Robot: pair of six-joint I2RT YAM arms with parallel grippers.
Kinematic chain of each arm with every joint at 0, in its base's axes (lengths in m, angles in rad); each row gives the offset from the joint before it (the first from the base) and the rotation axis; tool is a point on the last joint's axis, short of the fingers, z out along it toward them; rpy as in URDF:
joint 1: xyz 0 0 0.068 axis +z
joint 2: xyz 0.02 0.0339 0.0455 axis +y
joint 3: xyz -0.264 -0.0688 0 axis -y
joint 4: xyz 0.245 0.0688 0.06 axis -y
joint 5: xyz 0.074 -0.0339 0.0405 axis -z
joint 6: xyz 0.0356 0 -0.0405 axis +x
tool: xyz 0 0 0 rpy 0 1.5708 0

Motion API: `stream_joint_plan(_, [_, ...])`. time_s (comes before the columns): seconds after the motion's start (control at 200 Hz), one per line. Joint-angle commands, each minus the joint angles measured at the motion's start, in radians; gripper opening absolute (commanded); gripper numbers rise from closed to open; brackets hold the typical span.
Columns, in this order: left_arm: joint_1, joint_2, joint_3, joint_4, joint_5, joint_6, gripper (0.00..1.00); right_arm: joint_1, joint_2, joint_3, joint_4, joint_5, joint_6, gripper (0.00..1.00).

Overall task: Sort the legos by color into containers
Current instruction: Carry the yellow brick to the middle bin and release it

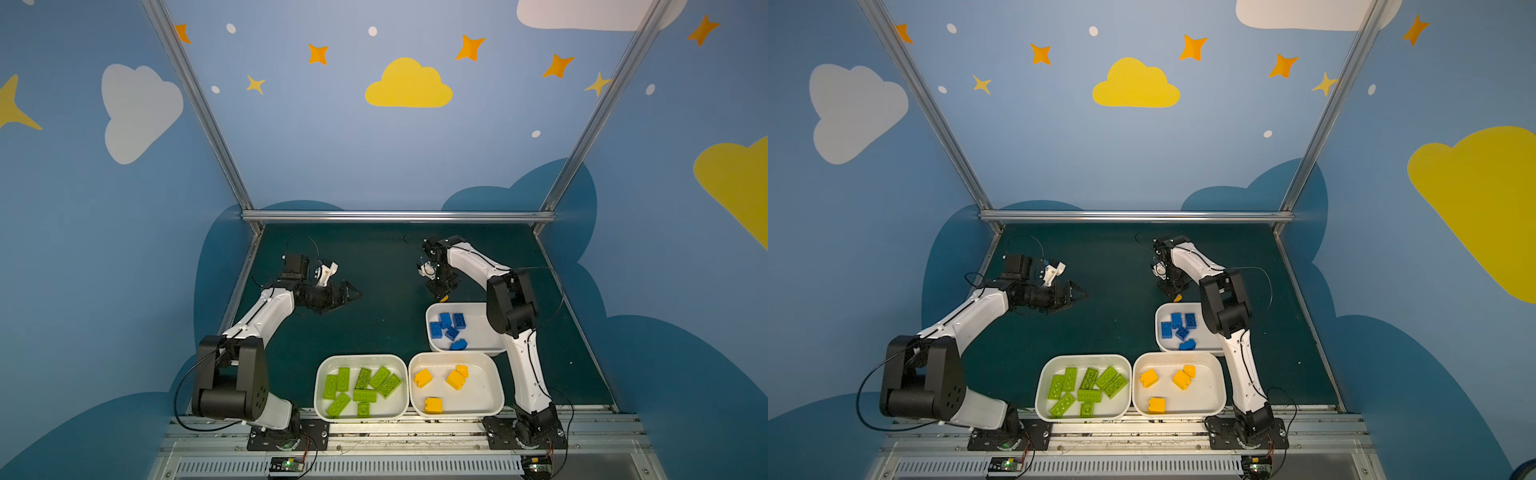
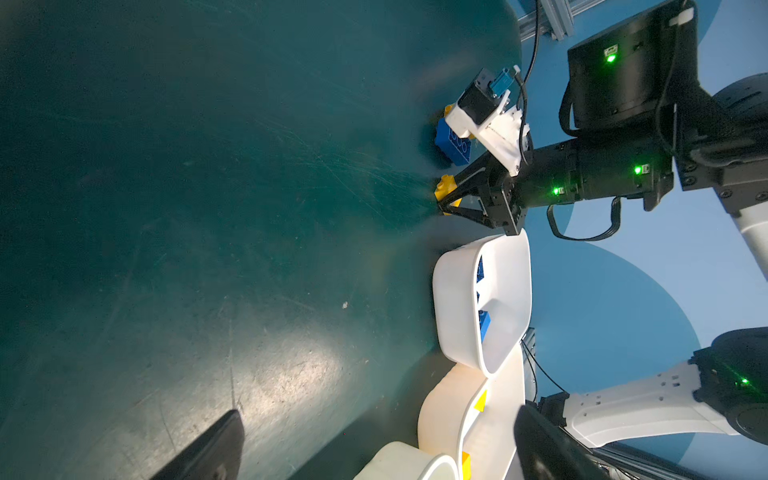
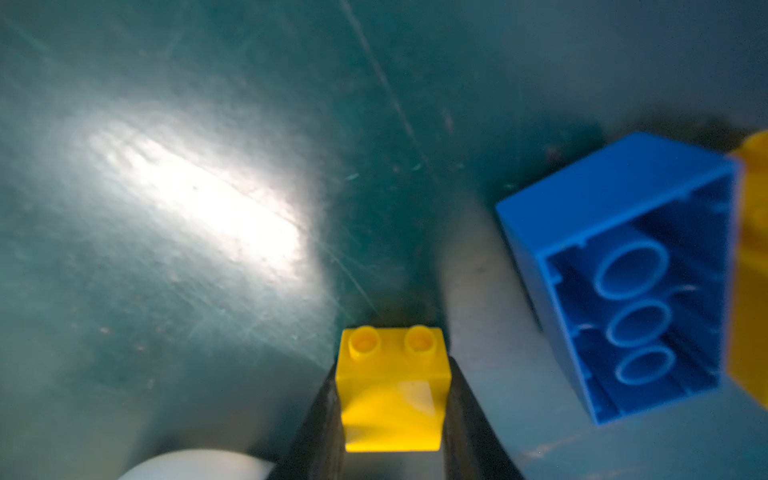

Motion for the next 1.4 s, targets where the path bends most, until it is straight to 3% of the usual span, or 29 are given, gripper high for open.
stream_joint_plan(0.0, [0.005,0.015,0.04,-0.016,0.006,0.018,1.0,-0.014,-0.09,0.036,-0.025,0.015,-0.001,0.24])
stream_joint_plan(0.19, [0.005,0.017,0.062,-0.014,0.018,0.008,0.99,-0.011,-0.238,-0.038,-0.022,-0.009,-0.001,0.24])
stream_joint_plan(0.365, [0.005,0.006,0.063,0.01,0.036,-0.015,0.99,0.021,-0.429,-0.214,-0.013,-0.047,-0.008,0.24])
stream_joint_plan(0.701, [0.003,-0.03,0.065,0.009,0.041,-0.025,0.99,0.25,-0.854,-0.629,0.019,-0.18,-0.059,0.26])
stream_joint_plan(0.771, [0.004,-0.037,0.062,0.009,0.041,-0.023,0.99,0.297,-0.914,-0.722,0.031,-0.243,-0.127,0.27])
stream_joint_plan(1.061, [0.004,-0.066,0.038,0.002,0.039,-0.012,0.99,0.443,-0.919,-0.917,0.098,-0.226,-0.183,0.33])
stream_joint_plan(1.266, [0.005,-0.081,0.026,-0.011,0.03,-0.001,0.99,0.435,-0.915,-0.895,0.127,-0.251,-0.144,0.55])
stream_joint_plan(1.396, [0.005,-0.088,0.018,-0.013,0.027,0.0,0.99,0.35,-0.949,-0.839,0.104,-0.262,-0.138,0.57])
